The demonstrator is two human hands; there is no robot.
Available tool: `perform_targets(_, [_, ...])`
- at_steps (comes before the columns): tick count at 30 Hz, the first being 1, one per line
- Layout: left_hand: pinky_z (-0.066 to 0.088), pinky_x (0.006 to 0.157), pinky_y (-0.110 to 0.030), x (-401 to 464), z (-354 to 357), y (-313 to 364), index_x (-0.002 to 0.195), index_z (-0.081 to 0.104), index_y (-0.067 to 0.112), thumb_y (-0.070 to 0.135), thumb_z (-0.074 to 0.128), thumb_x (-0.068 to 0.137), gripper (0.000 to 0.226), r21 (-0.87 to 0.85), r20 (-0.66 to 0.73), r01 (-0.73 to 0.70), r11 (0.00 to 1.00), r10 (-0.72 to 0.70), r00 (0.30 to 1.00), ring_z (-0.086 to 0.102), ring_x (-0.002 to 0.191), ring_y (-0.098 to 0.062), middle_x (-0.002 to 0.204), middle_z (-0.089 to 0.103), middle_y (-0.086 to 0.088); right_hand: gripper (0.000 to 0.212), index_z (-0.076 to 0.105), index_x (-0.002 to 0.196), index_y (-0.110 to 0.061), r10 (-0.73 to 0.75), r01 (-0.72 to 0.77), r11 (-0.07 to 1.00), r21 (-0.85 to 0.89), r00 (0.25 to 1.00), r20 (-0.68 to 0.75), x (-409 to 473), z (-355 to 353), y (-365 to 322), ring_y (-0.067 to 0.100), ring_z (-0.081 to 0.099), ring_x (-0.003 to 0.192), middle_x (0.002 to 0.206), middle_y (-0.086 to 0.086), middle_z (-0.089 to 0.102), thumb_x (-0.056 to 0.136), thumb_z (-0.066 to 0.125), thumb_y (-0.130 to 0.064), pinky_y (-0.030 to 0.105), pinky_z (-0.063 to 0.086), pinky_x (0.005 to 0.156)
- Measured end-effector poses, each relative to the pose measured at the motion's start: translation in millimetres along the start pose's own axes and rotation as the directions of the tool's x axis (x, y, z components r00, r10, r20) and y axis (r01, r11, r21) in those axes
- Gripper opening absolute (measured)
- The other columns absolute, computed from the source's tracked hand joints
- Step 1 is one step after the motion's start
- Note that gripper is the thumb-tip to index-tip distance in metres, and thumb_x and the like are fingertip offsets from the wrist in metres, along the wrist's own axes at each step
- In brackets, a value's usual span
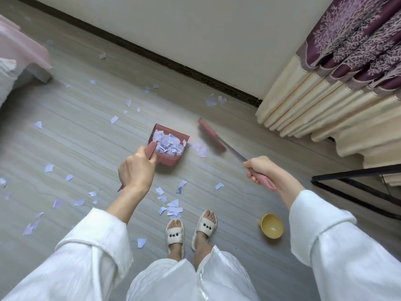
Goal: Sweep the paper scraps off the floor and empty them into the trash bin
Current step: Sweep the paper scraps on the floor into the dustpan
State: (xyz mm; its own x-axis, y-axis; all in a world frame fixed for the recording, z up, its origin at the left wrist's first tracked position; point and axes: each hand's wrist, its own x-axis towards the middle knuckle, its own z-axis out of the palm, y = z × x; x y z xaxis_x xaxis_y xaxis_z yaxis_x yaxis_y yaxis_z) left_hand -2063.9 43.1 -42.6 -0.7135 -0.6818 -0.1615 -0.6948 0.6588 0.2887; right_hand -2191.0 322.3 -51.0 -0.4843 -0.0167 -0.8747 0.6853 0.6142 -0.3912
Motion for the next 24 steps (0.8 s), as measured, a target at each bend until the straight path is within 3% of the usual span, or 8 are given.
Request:
perform_targets(7, [0.036,0.063,-0.036,-6,-5,-39,0.083,0.054,0.006,0.037,0.047,0.090,0.033,-0.017,-0.060,0.107,0.994,-0.108,0.992,0.058,0.073,-0.043,0.076,0.063,-0.025,0.016,0.040,0.079,-0.005,0.001,-0.001,1.000,-0.027,1.000,0.001,12,41,-6,0.010,0.039,0.019,0.064,0.011,0.045,0.094,0.043,-0.002,0.010,0.031,0.028])
perform_targets(12, [0.035,0.061,-0.037,-13,-14,-78,0.077,0.051,0.008,0.040,0.046,0.090,0.035,-0.056,-0.123,0.168,0.984,-0.174,0.977,0.056,0.069,-0.042,0.073,0.063,-0.024,0.004,0.043,0.094,0.001,0.041,-0.021,0.988,-0.152,0.991,0.126,-11,93,21,0.013,0.042,0.025,0.065,0.011,0.044,0.093,0.041,0.003,0.013,0.034,0.030])
perform_targets(15, [0.036,0.061,-0.036,-16,-21,-96,0.078,0.052,0.007,0.038,0.046,0.090,0.034,-0.067,-0.138,0.179,0.982,-0.186,0.973,0.056,0.067,-0.041,0.072,0.063,-0.024,0.015,0.044,0.108,0.004,0.055,-0.017,0.974,-0.224,0.984,0.167,-26,117,33,0.014,0.041,0.035,0.063,0.010,0.044,0.093,0.043,0.001,0.016,0.036,0.031])
perform_targets(18, [0.036,0.061,-0.037,-22,-33,-117,0.079,0.052,0.006,0.037,0.046,0.091,0.034,-0.087,-0.156,0.166,0.982,-0.178,0.972,0.057,0.069,-0.043,0.074,0.063,-0.024,0.001,0.044,0.092,-0.001,0.067,-0.001,0.956,-0.293,0.975,0.214,-53,149,43,0.016,0.042,0.035,0.059,0.010,0.045,0.091,0.044,-0.001,0.020,0.037,0.034])
perform_targets(21, [0.035,0.060,-0.036,-29,-46,-140,0.082,0.055,0.003,0.037,0.047,0.092,0.036,-0.110,-0.168,0.119,0.987,-0.137,0.976,0.057,0.071,-0.043,0.076,0.063,-0.025,0.017,0.038,0.075,-0.007,0.060,0.011,0.959,-0.285,0.969,0.238,-78,183,56,0.015,0.040,0.031,0.056,0.010,0.045,0.089,0.046,-0.002,0.016,0.034,0.034])
perform_targets(24, [0.034,0.060,-0.037,-35,-56,-163,0.085,0.056,0.001,0.037,0.047,0.092,0.038,-0.129,-0.176,0.072,0.989,-0.094,0.980,0.058,0.073,-0.045,0.077,0.063,-0.027,0.019,0.038,0.075,-0.009,0.033,0.030,0.968,-0.250,0.969,0.245,-98,202,65,0.012,0.038,0.027,0.054,0.010,0.044,0.090,0.049,-0.005,0.011,0.030,0.034])
